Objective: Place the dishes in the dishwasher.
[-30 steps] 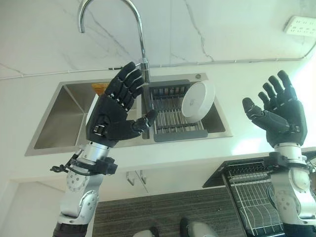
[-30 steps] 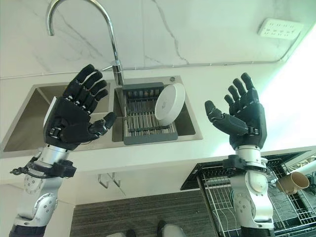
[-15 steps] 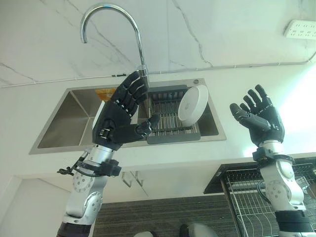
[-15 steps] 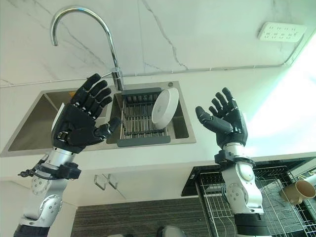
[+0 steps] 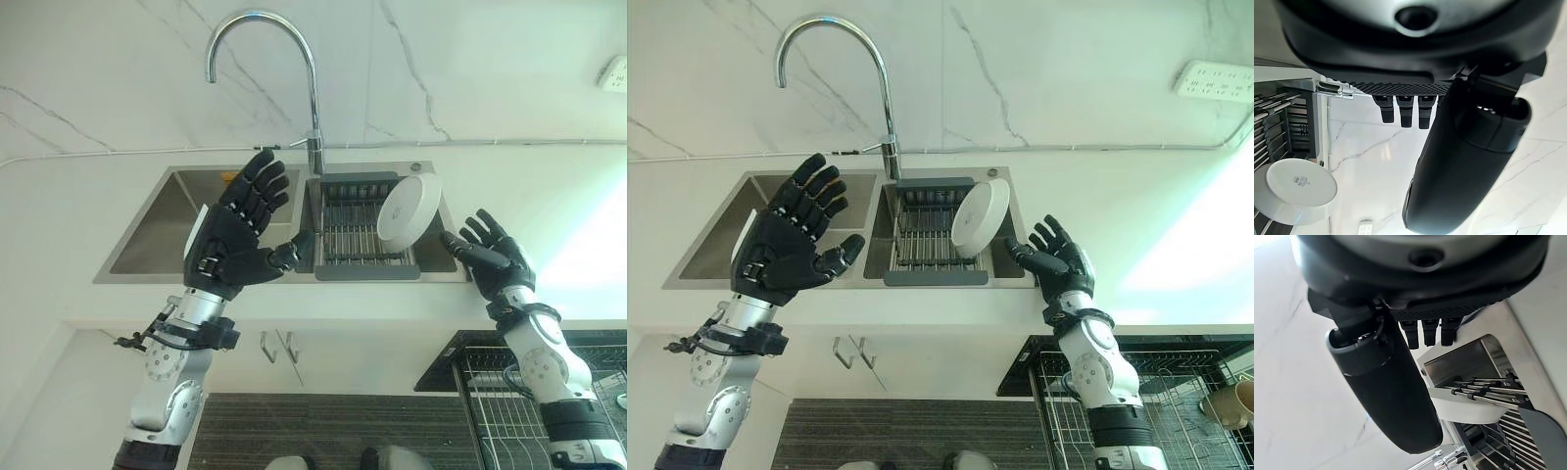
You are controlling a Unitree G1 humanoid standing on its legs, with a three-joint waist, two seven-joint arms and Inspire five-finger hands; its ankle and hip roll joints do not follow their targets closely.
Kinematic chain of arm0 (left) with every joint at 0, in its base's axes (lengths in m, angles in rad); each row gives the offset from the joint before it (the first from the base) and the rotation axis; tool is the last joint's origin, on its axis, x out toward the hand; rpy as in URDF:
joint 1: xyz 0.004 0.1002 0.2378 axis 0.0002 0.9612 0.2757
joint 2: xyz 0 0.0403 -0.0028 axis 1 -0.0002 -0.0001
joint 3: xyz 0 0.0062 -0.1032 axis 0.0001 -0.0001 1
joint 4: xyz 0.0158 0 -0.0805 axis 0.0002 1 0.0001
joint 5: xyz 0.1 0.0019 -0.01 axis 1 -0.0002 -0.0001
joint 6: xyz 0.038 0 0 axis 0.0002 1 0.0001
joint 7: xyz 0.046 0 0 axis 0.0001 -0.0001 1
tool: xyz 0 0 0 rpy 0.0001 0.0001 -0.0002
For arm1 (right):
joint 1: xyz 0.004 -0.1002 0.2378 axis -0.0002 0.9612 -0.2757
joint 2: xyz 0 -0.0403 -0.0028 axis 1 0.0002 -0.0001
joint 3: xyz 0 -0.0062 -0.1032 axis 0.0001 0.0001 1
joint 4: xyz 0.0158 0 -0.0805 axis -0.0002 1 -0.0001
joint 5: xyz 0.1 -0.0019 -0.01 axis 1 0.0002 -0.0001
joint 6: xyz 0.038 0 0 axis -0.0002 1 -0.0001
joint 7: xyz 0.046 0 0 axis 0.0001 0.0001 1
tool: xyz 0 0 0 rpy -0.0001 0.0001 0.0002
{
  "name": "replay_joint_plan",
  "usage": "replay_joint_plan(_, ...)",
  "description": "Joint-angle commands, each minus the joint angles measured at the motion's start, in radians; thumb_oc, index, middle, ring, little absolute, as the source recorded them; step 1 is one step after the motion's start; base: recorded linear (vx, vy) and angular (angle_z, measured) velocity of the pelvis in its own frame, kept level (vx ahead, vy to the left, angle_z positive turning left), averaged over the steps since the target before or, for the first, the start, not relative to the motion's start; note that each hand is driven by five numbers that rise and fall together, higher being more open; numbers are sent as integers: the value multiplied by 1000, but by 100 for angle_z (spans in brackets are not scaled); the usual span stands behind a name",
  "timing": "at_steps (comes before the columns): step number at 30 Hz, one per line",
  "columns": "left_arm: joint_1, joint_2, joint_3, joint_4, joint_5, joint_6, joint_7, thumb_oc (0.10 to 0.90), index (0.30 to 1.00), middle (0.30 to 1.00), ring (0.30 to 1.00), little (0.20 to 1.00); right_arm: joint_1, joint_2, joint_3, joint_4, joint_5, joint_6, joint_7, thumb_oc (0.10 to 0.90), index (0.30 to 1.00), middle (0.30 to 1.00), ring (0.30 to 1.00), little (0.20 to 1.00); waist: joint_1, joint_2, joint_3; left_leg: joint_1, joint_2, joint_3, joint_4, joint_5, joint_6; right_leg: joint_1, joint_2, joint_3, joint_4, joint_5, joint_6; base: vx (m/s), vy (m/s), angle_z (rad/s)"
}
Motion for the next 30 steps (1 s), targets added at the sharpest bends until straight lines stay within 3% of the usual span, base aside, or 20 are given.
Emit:
replay_joint_plan(1,-102,26,4,-57,-26,-112,-15,800,900,900,900,900,-158,-42,-28,8,67,-62,16,800,900,900,900,900,10,-45,-47,-8,26,-6,152,20,-37,151,-24,-16,-163,-12,72,0,0,0)
replay_joint_plan(13,-126,36,-16,-48,-25,-108,2,800,900,900,900,900,-216,-41,-1,66,98,-53,7,800,900,900,900,900,20,-42,-40,-22,29,-8,180,23,-40,164,-19,-16,-163,-17,68,0,0,0)
replay_joint_plan(17,-130,38,-20,-46,-23,-112,13,800,900,900,900,900,-241,-48,17,78,72,-77,9,800,900,900,900,900,24,-41,-37,-29,31,-8,191,27,-41,168,-16,-16,-163,-19,64,-15,0,1)
replay_joint_plan(30,-124,40,-15,-41,-34,-123,20,800,900,900,900,900,-301,-82,30,102,41,-70,1,800,900,900,900,900,41,-46,-36,-50,36,-20,214,37,-47,175,-8,-16,-163,-27,58,-20,0,0)
